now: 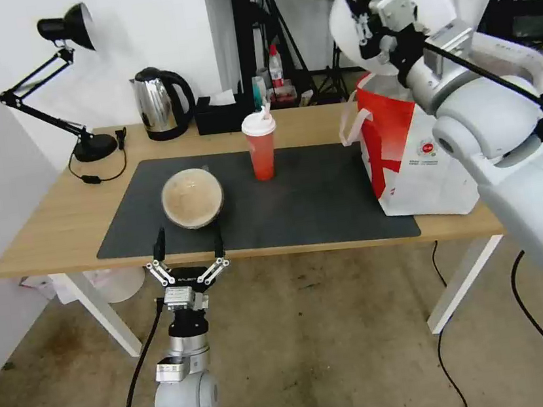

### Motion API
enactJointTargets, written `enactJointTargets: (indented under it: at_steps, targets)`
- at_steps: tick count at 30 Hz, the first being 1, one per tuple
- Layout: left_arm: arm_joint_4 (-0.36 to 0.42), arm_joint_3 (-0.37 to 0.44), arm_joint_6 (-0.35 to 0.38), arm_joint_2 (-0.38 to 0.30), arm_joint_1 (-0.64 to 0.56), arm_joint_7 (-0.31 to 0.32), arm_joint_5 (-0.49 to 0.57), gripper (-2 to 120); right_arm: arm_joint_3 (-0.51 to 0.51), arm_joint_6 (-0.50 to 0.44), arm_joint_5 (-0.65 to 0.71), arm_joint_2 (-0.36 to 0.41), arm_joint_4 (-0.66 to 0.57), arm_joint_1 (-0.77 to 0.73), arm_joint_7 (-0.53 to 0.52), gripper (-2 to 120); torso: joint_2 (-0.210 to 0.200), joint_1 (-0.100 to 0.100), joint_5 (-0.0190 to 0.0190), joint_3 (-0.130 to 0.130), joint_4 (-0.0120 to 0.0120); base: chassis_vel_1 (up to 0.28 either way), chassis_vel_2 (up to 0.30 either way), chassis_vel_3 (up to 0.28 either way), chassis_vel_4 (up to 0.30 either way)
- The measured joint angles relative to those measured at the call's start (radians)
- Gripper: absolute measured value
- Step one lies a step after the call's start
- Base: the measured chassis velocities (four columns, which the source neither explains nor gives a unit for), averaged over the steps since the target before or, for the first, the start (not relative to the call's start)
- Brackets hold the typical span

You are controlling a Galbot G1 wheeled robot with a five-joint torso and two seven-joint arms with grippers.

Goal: Pick up the trash from the table and place it into the takeout bag.

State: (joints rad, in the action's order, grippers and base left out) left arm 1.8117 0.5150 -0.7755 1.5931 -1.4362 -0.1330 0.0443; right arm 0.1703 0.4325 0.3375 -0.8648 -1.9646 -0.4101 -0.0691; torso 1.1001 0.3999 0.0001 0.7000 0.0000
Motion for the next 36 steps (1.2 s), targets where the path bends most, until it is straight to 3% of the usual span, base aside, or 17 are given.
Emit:
enactJointTargets:
  at_steps: [16,36]
  targets:
    - [-0.001,-0.002,-0.001,0.000,-0.007,0.000,-0.008,100,0.093,-0.053,-0.050,0.014,0.033,-0.118,0.013,0,0.000,0.000,-0.0001,0.000,-0.0001,0.000,0.000,0.000,0.000]
    - [-0.003,0.000,-0.002,0.000,-0.008,0.000,-0.010,100,0.118,-0.133,-0.090,-0.025,0.153,-0.154,0.026,0,0.000,0.000,-0.0001,0.000,0.0000,0.000,0.000,0.000,0.000]
